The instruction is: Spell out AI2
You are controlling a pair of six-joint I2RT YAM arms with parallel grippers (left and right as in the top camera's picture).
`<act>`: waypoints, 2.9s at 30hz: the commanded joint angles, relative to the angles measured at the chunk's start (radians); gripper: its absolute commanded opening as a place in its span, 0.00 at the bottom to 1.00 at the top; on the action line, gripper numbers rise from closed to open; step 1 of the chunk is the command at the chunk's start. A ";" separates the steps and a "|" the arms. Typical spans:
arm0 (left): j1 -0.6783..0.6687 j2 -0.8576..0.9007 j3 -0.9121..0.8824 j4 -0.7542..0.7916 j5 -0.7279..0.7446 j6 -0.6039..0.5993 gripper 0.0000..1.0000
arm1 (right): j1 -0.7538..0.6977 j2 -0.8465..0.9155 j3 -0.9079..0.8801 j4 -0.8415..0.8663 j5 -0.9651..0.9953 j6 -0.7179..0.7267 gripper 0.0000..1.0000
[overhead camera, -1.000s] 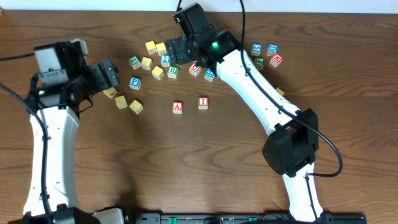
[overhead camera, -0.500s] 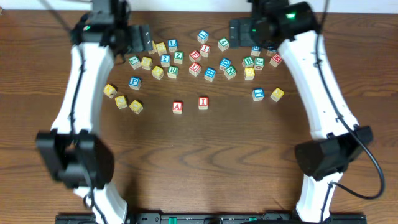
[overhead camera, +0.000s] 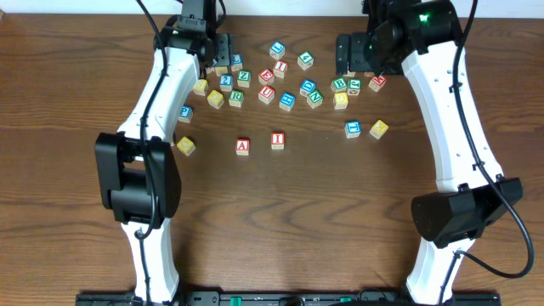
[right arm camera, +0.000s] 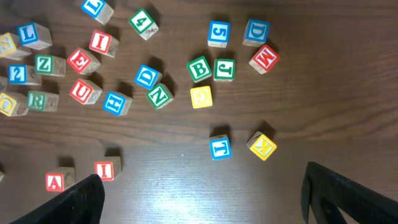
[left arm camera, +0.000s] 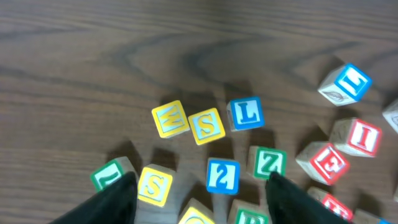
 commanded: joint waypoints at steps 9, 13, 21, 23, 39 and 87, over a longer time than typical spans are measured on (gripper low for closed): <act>-0.019 0.097 0.026 0.023 -0.002 0.006 0.59 | -0.002 -0.006 0.010 -0.031 0.006 -0.008 0.97; -0.026 0.129 0.026 0.028 -0.002 0.005 0.59 | -0.002 -0.005 0.010 -0.037 0.006 -0.008 0.99; -0.049 0.176 0.025 0.041 -0.002 0.002 0.58 | 0.000 -0.005 -0.003 -0.036 0.006 -0.008 0.99; -0.051 0.181 0.025 0.042 -0.002 0.002 0.57 | 0.000 -0.005 -0.009 -0.037 0.006 -0.008 0.99; -0.047 0.198 0.025 0.039 -0.066 -0.066 0.53 | 0.000 -0.005 -0.131 -0.010 0.005 -0.007 0.99; -0.047 0.175 0.018 0.071 -0.047 -0.062 0.28 | 0.000 -0.005 -0.138 0.017 0.011 -0.008 0.99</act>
